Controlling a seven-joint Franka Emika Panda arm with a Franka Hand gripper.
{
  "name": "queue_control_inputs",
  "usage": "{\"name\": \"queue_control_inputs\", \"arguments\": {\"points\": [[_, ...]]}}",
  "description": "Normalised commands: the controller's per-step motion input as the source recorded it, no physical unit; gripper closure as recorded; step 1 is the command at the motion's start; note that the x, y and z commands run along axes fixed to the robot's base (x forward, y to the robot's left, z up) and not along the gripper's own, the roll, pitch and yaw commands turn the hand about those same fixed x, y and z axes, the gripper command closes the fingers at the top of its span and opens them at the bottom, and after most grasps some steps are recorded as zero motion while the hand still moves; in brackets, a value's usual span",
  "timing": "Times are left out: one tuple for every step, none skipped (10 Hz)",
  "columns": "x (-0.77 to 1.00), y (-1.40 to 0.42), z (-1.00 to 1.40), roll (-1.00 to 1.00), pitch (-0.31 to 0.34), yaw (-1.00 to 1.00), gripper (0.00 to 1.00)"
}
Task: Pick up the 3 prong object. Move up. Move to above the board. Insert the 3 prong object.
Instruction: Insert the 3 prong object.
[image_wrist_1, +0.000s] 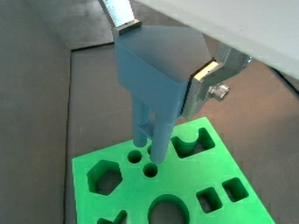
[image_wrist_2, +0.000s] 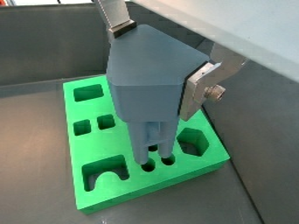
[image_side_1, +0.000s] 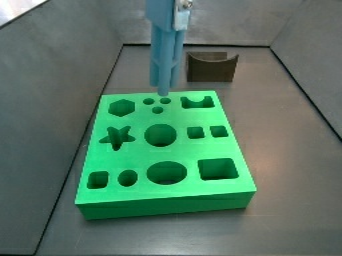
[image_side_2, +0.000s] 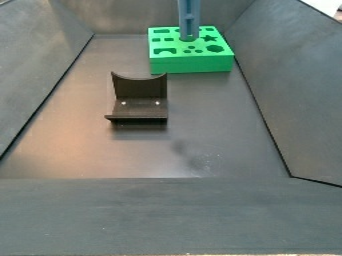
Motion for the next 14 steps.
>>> {"name": "queue_control_inputs", "arguments": {"points": [[0.00, 0.00, -0.22, -0.09, -0.047, 0.00, 1.00], [0.00, 0.00, -0.25, -0.06, -0.039, 0.11, 1.00], [0.00, 0.00, -0.28, -0.06, -0.033, 0.15, 1.00], [0.00, 0.00, -0.26, -0.08, -0.036, 0.15, 1.00], [0.00, 0.00, -0.22, -0.10, -0.040, 0.15, 1.00], [0.00, 0.00, -0.18, -0.06, -0.030, 0.23, 1.00], [0.00, 0.00, -0.02, 0.00, 0.000, 0.00, 1.00], [-0.05, 0.00, -0.11, 0.00, -0.010, 0.00, 1.00], [-0.07, 0.01, -0.05, 0.00, -0.003, 0.00, 1.00], [-0.07, 0.04, -0.02, -0.01, 0.000, 0.00, 1.00], [-0.04, 0.01, 0.00, -0.01, 0.000, 0.00, 1.00], [-0.04, 0.00, -0.04, 0.00, -0.001, 0.00, 1.00], [-0.06, 0.00, -0.07, 0.00, -0.009, 0.00, 1.00], [-0.05, 0.01, -0.08, 0.00, -0.004, 0.02, 1.00]]}}
